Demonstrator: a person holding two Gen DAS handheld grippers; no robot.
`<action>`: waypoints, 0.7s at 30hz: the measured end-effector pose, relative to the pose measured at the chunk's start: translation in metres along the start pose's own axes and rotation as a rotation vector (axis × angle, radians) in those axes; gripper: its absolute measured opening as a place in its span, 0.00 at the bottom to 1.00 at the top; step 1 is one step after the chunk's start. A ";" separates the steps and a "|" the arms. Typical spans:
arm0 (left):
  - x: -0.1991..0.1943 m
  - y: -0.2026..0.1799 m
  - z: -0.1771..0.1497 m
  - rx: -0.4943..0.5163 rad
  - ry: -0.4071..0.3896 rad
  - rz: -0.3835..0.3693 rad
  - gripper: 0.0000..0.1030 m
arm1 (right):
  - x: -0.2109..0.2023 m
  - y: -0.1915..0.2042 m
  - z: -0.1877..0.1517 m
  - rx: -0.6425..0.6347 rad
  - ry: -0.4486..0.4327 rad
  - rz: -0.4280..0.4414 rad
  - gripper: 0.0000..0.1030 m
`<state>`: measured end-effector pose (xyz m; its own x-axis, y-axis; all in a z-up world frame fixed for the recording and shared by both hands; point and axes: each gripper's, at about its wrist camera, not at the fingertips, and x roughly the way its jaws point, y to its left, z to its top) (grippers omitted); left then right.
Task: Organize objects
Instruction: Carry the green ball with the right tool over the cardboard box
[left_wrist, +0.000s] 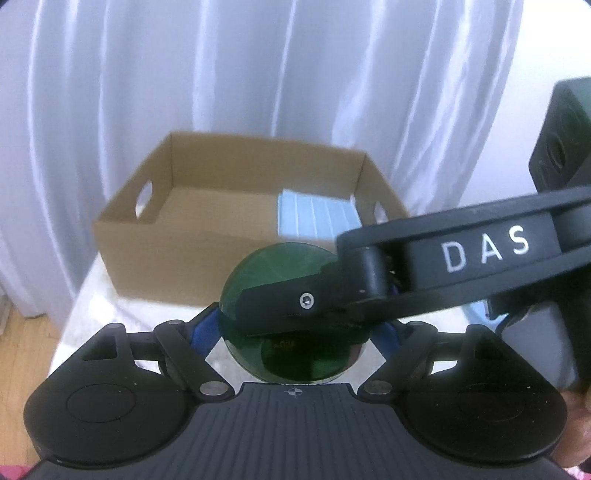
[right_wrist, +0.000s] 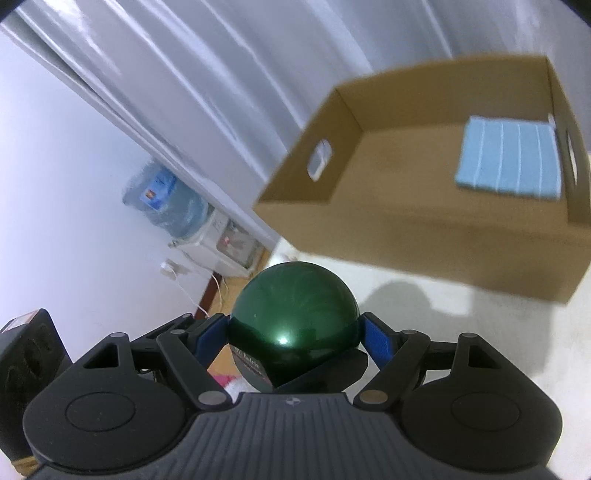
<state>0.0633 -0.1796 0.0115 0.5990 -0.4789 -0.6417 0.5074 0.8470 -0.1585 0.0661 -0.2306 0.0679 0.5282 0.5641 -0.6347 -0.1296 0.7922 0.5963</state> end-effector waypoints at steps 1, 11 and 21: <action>-0.001 0.000 0.006 0.002 -0.009 -0.001 0.80 | -0.002 0.002 0.004 -0.006 -0.011 0.003 0.79; 0.036 -0.010 0.068 0.034 -0.016 -0.040 0.80 | -0.021 -0.009 0.061 0.003 -0.087 -0.011 0.79; 0.125 -0.012 0.112 -0.011 0.134 -0.116 0.80 | 0.004 -0.071 0.128 0.124 0.035 -0.047 0.78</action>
<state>0.2019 -0.2752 0.0171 0.4485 -0.5395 -0.7126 0.5610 0.7906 -0.2454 0.1849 -0.3145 0.0857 0.5017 0.5367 -0.6784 -0.0001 0.7843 0.6204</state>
